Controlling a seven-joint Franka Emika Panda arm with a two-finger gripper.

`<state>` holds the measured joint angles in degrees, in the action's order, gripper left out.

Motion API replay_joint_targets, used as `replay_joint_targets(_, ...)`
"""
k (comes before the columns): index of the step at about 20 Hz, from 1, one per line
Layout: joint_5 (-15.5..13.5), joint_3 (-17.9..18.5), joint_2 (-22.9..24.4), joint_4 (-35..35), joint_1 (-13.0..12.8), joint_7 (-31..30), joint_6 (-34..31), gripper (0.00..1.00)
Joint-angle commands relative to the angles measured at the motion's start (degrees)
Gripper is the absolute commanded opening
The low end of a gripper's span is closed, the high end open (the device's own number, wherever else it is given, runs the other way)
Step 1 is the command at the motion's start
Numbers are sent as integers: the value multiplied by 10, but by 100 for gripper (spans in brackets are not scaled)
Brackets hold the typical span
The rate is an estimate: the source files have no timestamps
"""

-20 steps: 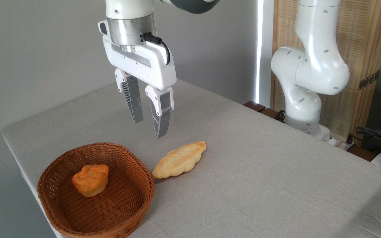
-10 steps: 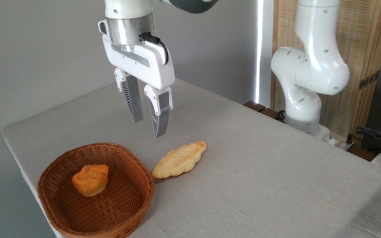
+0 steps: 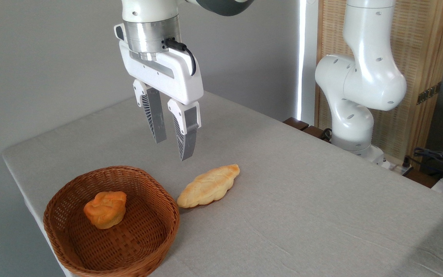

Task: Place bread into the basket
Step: 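Lower the open gripper onto the pale croissant-shaped bread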

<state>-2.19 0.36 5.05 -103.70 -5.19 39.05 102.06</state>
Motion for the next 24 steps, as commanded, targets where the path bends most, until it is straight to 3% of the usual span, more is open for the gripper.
replay_joint_targets(1, 3, -5, -5, 12, 6, 11, -20, 100)
replay_joint_targets(8, 2, -7, -2, -5, -5, 3, -20, 100)
replay_joint_targets(16, 2, -7, 50, -157, -42, 4, 51, 100)
replay_joint_targets(19, 3, -6, 65, -220, -43, 6, 107, 100)
replay_joint_targets(24, 10, -5, 59, -258, -40, 10, 152, 100)
